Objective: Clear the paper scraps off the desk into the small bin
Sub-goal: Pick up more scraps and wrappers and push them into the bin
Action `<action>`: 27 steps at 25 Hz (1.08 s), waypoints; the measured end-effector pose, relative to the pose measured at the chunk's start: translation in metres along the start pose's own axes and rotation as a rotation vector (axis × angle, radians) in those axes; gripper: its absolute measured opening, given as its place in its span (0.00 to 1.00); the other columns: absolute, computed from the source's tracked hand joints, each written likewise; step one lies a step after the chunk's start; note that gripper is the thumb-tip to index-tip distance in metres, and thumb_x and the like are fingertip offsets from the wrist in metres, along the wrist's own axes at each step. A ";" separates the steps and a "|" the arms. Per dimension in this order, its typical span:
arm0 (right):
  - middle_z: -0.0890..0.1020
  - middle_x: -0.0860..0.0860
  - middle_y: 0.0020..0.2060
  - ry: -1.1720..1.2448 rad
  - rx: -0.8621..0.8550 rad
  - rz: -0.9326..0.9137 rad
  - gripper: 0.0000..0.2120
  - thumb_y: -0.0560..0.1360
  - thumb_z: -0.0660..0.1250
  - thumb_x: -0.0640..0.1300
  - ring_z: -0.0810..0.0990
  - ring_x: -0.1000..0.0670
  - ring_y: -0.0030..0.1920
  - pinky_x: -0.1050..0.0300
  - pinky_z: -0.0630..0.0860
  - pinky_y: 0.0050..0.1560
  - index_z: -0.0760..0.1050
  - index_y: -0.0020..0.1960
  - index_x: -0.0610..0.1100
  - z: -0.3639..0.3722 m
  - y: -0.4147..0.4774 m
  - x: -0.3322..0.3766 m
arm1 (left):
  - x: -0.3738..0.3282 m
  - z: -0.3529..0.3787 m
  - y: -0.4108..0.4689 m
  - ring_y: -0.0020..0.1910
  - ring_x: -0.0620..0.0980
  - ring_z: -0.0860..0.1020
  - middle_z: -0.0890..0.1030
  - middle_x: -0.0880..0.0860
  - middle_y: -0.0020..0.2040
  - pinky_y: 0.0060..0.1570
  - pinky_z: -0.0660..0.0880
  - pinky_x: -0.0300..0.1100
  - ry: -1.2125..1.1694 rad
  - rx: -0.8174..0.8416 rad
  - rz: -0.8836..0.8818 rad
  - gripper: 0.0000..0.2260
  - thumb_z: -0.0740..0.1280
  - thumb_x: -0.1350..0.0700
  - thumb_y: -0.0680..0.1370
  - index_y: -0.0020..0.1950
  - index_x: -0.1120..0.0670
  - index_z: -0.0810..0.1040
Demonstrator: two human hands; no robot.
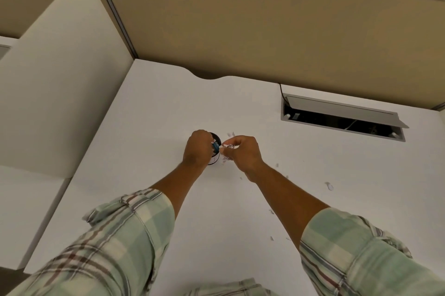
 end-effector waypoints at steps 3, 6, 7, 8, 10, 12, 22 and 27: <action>0.86 0.41 0.41 0.008 -0.009 0.006 0.05 0.70 0.78 0.34 0.85 0.49 0.34 0.49 0.86 0.43 0.84 0.45 0.37 -0.001 -0.001 0.002 | -0.003 0.004 0.000 0.39 0.55 0.81 0.83 0.57 0.40 0.38 0.69 0.40 0.051 0.059 0.043 0.04 0.71 0.58 0.75 0.41 0.57 0.81; 0.84 0.51 0.36 -0.017 -0.010 -0.003 0.05 0.69 0.78 0.34 0.85 0.52 0.34 0.48 0.86 0.44 0.84 0.44 0.37 -0.001 0.001 0.005 | -0.004 -0.006 0.005 0.35 0.55 0.82 0.83 0.58 0.36 0.31 0.71 0.40 -0.019 0.020 0.029 0.05 0.72 0.61 0.74 0.38 0.59 0.82; 0.83 0.55 0.35 -0.027 -0.006 -0.010 0.05 0.69 0.78 0.35 0.85 0.53 0.35 0.47 0.86 0.45 0.84 0.44 0.38 0.001 0.002 0.007 | -0.002 -0.013 0.006 0.31 0.53 0.80 0.82 0.56 0.34 0.28 0.69 0.38 -0.058 0.005 0.015 0.06 0.73 0.60 0.74 0.37 0.59 0.82; 0.82 0.56 0.35 -0.040 -0.006 -0.015 0.05 0.69 0.78 0.35 0.86 0.52 0.37 0.46 0.86 0.45 0.84 0.43 0.39 0.003 0.002 0.008 | -0.001 -0.020 0.007 0.29 0.51 0.78 0.82 0.55 0.33 0.27 0.68 0.37 -0.100 -0.004 0.012 0.06 0.74 0.60 0.74 0.38 0.60 0.84; 0.83 0.54 0.39 -0.096 -0.018 -0.028 0.05 0.69 0.78 0.37 0.86 0.48 0.41 0.49 0.85 0.47 0.84 0.44 0.40 0.008 0.003 0.014 | 0.005 -0.034 0.008 0.30 0.52 0.79 0.82 0.55 0.33 0.30 0.75 0.38 -0.205 0.000 0.009 0.05 0.75 0.61 0.74 0.39 0.61 0.85; 0.84 0.51 0.45 -0.178 -0.022 -0.066 0.05 0.70 0.77 0.38 0.84 0.48 0.46 0.51 0.84 0.51 0.84 0.46 0.41 0.015 0.003 0.022 | 0.014 -0.047 0.008 0.40 0.53 0.81 0.83 0.55 0.41 0.44 0.79 0.40 -0.308 -0.005 -0.026 0.03 0.72 0.63 0.76 0.43 0.58 0.85; 0.81 0.45 0.43 -0.565 0.059 -0.246 0.04 0.72 0.72 0.39 0.79 0.50 0.42 0.71 0.67 0.32 0.82 0.44 0.38 0.062 0.019 0.030 | 0.050 -0.055 -0.006 0.43 0.50 0.85 0.87 0.53 0.44 0.47 0.83 0.42 -0.524 -0.128 -0.156 0.07 0.73 0.67 0.73 0.47 0.56 0.87; 0.83 0.46 0.44 -0.867 0.202 -0.181 0.08 0.76 0.69 0.45 0.81 0.45 0.43 0.58 0.72 0.41 0.83 0.50 0.41 0.084 0.031 0.027 | 0.054 -0.038 -0.008 0.38 0.52 0.85 0.86 0.53 0.40 0.43 0.85 0.50 -0.467 -0.147 -0.175 0.09 0.73 0.69 0.72 0.42 0.55 0.85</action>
Point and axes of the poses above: each hand's wrist, its own y-axis towards the middle knuckle, its own z-axis out of the palm, x = y × z, the point moved 4 cm from there along y, towards the middle knuckle
